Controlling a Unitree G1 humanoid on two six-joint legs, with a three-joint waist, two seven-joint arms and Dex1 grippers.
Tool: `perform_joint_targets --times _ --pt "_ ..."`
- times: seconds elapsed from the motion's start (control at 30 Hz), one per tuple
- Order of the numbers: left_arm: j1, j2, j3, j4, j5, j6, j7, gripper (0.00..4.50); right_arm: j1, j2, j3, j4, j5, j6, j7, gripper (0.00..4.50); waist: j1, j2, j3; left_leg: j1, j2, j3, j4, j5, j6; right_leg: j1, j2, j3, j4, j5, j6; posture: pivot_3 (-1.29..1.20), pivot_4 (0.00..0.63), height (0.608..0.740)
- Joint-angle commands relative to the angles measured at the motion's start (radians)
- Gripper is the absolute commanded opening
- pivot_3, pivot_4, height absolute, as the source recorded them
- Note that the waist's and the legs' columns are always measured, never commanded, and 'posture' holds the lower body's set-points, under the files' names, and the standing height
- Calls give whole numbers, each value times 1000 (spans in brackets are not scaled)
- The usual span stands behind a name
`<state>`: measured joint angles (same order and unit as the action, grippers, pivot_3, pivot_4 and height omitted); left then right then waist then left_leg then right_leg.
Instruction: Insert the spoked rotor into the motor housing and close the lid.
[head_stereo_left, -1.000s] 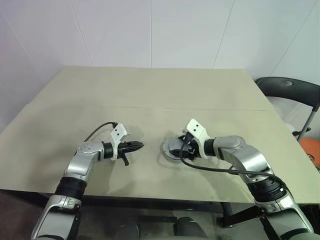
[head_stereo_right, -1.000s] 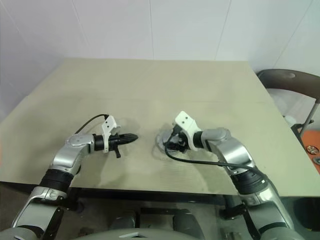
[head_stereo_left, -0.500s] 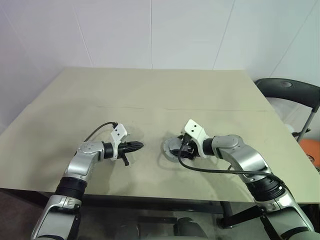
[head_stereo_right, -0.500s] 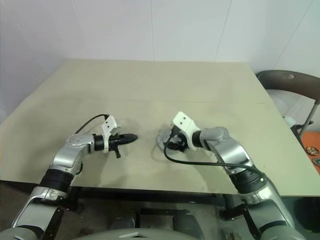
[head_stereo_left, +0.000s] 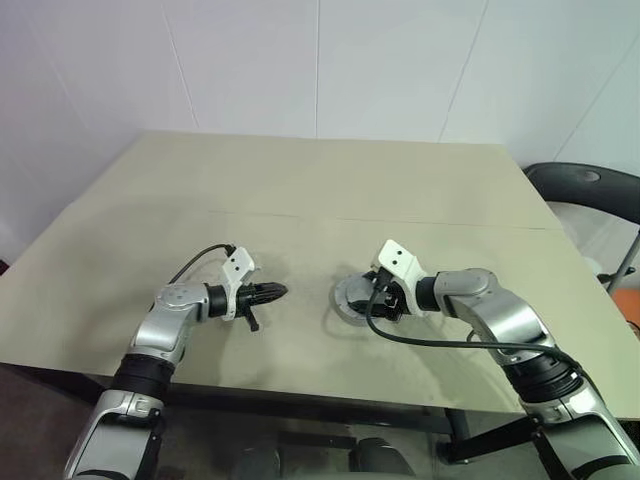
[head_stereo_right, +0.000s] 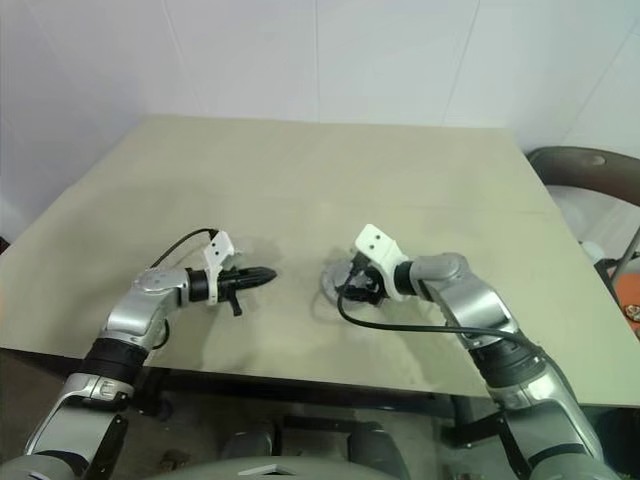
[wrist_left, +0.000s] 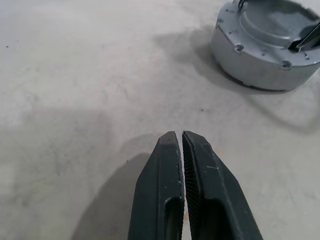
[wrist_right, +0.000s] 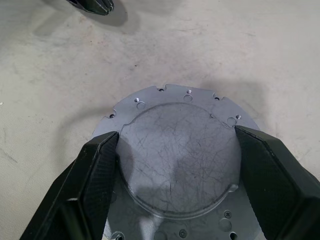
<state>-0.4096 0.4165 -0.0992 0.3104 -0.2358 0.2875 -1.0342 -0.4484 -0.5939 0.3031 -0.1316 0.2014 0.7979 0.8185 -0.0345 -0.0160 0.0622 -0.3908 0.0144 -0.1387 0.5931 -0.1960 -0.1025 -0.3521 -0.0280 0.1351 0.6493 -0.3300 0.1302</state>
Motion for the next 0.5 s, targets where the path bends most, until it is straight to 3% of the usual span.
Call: perform_joint_targets --times 0.03,0.37,0.5 --pt "-77 -49 14 -70 -73 35 -13 223 36 1 28 60 -18 24 -4 3233 2 -1 -1 0 0 0 1 0 0 0 0 0 0 0 0 0 0 740" --pt "-184 -158 -57 16 -67 39 -53 223 72 15 -44 32 53 24 21 3233 -8 -1 -1 -1 0 0 -2 -1 2 2 0 0 0 2 2 0 0 740" --pt "-196 -198 -95 160 -44 18 -87 223 76 13 -54 23 57 27 17 3233 -5 -1 -1 -1 0 0 -2 -2 3 2 0 0 -1 2 3 0 0 740"
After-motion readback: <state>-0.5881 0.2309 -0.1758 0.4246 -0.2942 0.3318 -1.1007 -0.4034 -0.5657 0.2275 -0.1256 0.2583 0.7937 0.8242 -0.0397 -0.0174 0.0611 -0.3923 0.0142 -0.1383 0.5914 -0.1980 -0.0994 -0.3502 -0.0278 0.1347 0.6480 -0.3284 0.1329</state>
